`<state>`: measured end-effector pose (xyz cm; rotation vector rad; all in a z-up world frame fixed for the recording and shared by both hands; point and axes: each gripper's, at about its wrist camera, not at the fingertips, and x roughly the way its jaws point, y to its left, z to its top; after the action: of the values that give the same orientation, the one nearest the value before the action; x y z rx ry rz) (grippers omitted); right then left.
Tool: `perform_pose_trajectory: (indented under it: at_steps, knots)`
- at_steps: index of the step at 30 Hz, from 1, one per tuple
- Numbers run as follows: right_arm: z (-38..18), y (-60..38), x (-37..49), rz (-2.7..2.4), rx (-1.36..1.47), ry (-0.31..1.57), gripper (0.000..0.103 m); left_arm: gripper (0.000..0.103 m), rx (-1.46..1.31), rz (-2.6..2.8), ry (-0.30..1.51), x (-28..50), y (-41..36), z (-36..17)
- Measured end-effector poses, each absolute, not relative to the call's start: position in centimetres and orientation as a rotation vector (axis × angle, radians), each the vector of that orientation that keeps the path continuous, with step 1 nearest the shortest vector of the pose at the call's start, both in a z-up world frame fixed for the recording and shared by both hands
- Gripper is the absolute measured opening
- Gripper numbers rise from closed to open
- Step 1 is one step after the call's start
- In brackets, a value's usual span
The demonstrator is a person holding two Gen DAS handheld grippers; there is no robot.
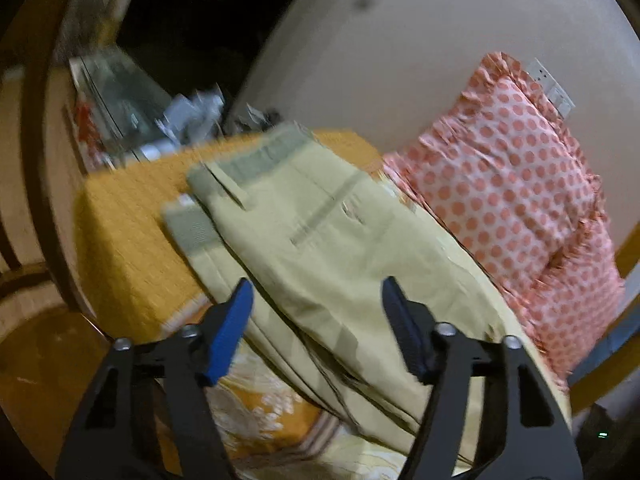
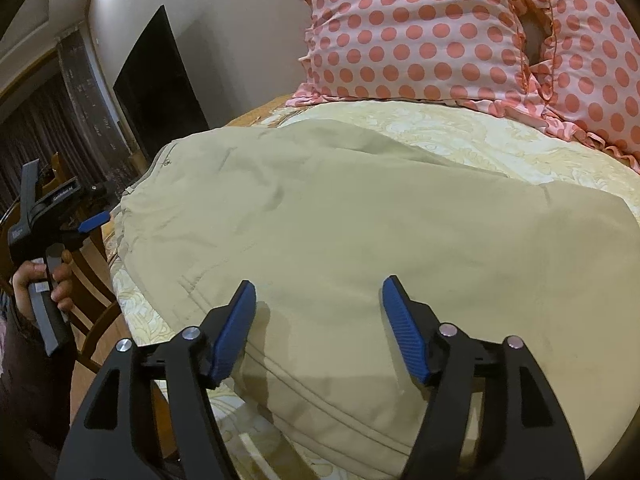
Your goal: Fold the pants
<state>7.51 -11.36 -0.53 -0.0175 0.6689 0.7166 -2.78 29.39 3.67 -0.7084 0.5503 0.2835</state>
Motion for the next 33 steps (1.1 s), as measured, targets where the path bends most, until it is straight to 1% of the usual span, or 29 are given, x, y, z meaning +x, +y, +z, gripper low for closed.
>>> perform_pose_trajectory:
  at_steps: [2, 6, 7, 8, 9, 11, 13, 15, 17, 18, 19, 20, 22, 27, 30, 31, 32, 33]
  knots:
    - [-0.5, -11.3, 7.4, 0.721, -0.021, 0.669, 0.072, 0.054, -0.777, 0.238, 0.589, -2.3, 29.6, 2.5]
    - [-0.6, -11.3, 7.4, 0.725, -0.029, 0.668, 0.074, 0.054, -0.817, 0.226, 0.599, -1.6, 29.8, 1.9]
    - [-0.6, -11.3, 7.4, 0.725, -0.028, 0.668, 0.074, 0.051, -0.838, 0.218, 0.606, -1.2, 30.1, 1.8]
    - [-0.6, -11.3, 7.4, 0.725, -0.028, 0.668, 0.074, 0.031, -0.842, 0.227, 0.612, -1.0, 30.3, 1.7]
    - [-0.6, -11.3, 7.4, 0.725, -0.027, 0.667, 0.074, 0.015, -0.843, 0.252, 0.631, -0.9, 30.6, 1.4]
    - [-0.6, -11.3, 7.3, 0.725, -0.028, 0.666, 0.075, 0.006, -0.900, 0.235, 0.629, -1.7, 31.1, 0.8]
    - [-0.6, -11.3, 7.2, 0.726, -0.030, 0.663, 0.075, 0.005, -0.901, 0.235, 0.625, -3.3, 30.7, 0.8]
    - [-0.6, -11.3, 7.2, 0.730, -0.031, 0.665, 0.076, 0.006, -0.897, 0.234, 0.634, -4.1, 30.3, 0.5]
    - [-0.5, -11.2, 7.3, 0.733, -0.035, 0.665, 0.078, 0.014, -0.861, 0.244, 0.627, -4.6, 29.8, 0.7]
    - [-0.5, -11.2, 7.2, 0.734, -0.038, 0.665, 0.078, 0.016, -0.865, 0.252, 0.618, -5.0, 29.5, 1.0]
    - [-0.5, -11.2, 7.2, 0.735, -0.039, 0.664, 0.078, 0.027, -0.867, 0.264, 0.613, -5.3, 29.4, 1.3]
    - [-0.5, -11.3, 7.2, 0.736, -0.036, 0.663, 0.078, 0.050, -0.858, 0.305, 0.612, -5.6, 29.4, 1.6]
    - [-0.5, -11.4, 7.2, 0.739, -0.029, 0.663, 0.078, 0.066, -0.826, 0.412, 0.564, -6.6, 29.6, 2.4]
    - [-0.5, -11.3, 7.2, 0.742, -0.029, 0.662, 0.079, 0.064, -0.937, 0.431, 0.595, -6.3, 32.2, 0.7]
    - [-0.5, -11.3, 7.2, 0.743, -0.025, 0.660, 0.079, 0.071, -0.961, 0.467, 0.608, -5.8, 33.2, -0.2]
    - [-0.5, -11.4, 7.2, 0.744, -0.023, 0.660, 0.079, 0.070, -0.979, 0.471, 0.603, -5.8, 33.4, -0.3]
    - [-0.5, -11.4, 7.2, 0.745, -0.023, 0.660, 0.079, 0.067, -1.000, 0.471, 0.599, -6.1, 33.5, -0.2]
    - [-0.5, -11.4, 7.2, 0.745, -0.026, 0.660, 0.079, 0.066, -1.013, 0.469, 0.584, -6.5, 33.5, 0.1]
